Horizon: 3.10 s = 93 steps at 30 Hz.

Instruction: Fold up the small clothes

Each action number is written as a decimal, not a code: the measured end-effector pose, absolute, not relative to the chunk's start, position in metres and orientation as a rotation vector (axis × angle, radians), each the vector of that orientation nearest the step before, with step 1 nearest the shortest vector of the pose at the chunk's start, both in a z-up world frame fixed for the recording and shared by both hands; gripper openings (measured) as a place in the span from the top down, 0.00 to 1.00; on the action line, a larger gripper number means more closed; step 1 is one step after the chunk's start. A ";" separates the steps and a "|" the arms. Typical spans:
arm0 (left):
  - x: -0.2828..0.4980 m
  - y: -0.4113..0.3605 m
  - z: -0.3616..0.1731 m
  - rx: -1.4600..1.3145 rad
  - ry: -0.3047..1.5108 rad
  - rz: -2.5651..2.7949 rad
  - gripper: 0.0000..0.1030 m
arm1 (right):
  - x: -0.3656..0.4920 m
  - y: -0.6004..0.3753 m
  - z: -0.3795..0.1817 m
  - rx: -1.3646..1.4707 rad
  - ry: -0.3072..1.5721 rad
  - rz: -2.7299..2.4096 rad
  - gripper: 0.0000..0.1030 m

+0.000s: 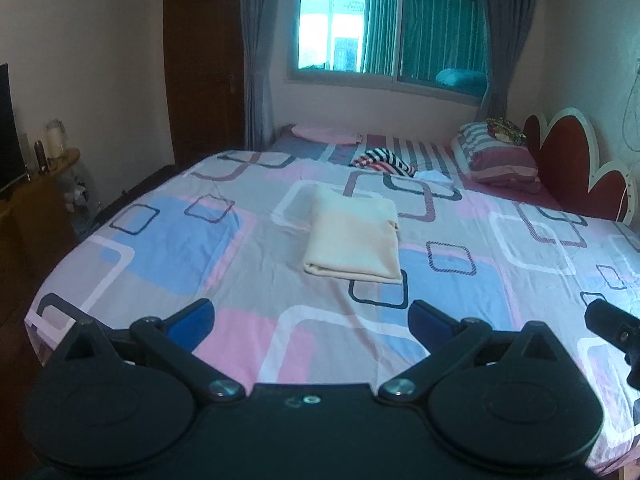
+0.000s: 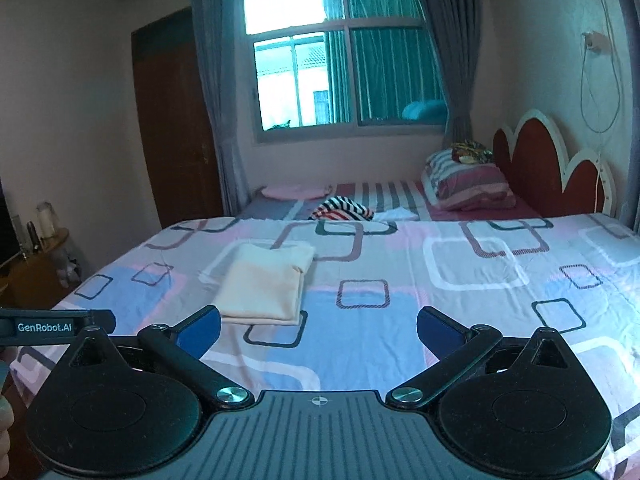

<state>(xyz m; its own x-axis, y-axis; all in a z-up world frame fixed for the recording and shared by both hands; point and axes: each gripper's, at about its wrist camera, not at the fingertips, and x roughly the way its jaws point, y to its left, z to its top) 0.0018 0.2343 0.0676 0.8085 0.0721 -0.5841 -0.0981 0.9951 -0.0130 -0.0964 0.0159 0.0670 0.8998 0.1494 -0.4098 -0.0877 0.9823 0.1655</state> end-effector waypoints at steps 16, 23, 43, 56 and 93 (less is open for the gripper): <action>-0.016 0.231 0.076 -0.040 0.597 0.091 0.01 | -0.116 0.009 0.072 0.167 0.422 0.158 0.00; -0.015 0.230 0.075 -0.039 0.599 0.091 0.01 | -0.111 0.008 0.069 0.169 0.428 0.149 0.00; -0.010 0.228 0.072 -0.026 0.607 0.099 0.01 | -0.104 0.009 0.063 0.182 0.452 0.152 0.00; -0.010 0.227 0.072 -0.027 0.609 0.098 0.01 | -0.100 0.010 0.058 0.182 0.464 0.153 0.00; 0.019 0.243 0.058 -0.022 0.657 0.115 0.01 | -0.071 0.020 0.039 0.182 0.515 0.181 0.00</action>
